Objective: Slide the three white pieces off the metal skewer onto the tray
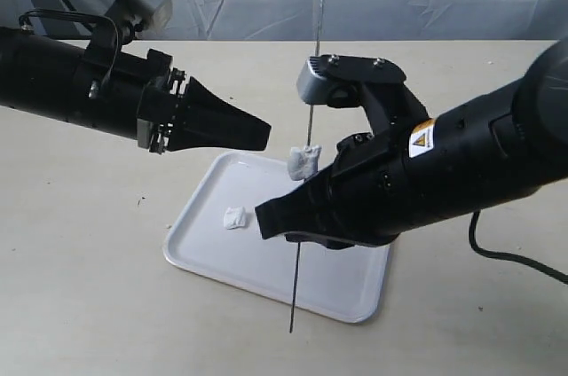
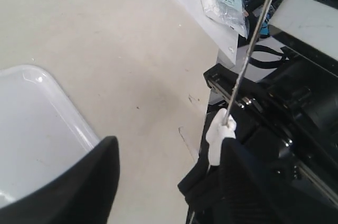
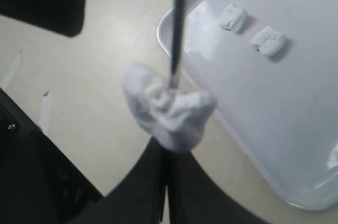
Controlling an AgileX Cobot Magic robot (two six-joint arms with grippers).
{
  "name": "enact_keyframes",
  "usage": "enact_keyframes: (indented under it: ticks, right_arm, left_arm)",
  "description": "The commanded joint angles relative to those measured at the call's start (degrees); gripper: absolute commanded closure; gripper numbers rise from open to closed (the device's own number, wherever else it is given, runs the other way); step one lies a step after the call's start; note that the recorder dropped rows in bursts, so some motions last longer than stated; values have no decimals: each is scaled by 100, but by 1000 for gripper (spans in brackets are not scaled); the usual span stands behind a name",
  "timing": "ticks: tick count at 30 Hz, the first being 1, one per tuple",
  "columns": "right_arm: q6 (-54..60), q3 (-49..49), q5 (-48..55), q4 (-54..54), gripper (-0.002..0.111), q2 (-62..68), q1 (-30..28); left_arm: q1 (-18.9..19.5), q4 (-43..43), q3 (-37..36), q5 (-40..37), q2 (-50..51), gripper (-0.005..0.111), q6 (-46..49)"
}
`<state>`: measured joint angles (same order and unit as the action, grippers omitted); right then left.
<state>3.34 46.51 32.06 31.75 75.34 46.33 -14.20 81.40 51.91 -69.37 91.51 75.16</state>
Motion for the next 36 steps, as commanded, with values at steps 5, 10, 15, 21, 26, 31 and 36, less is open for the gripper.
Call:
enact_keyframes:
  ticks: [5, 10, 15, 21, 26, 31, 36]
  right_arm:
    - [138, 377, 45, -30, 109, 229, -40]
    - [138, 528, 58, -19, 109, 371, -40]
    - [138, 528, 58, -18, 109, 369, -40]
    - [138, 528, 222, -101, 109, 369, -117]
    - [78, 528, 175, -199, 109, 369, -119]
    - [78, 528, 94, -219, 109, 369, -119]
    - [67, 528, 84, -180, 109, 369, -119]
  left_arm:
    - [-199, 50, -7, -60, -38, 53, 114]
    - [-312, 161, -7, -60, -38, 53, 185]
    - [-312, 152, -7, -60, -38, 53, 185]
    - [-136, 163, -7, -60, -47, 53, 174]
    - [-110, 163, -7, -60, -226, 53, 150]
    - [-110, 138, -7, -60, -447, 53, 78]
    - [-135, 138, -16, -60, -511, 53, 17]
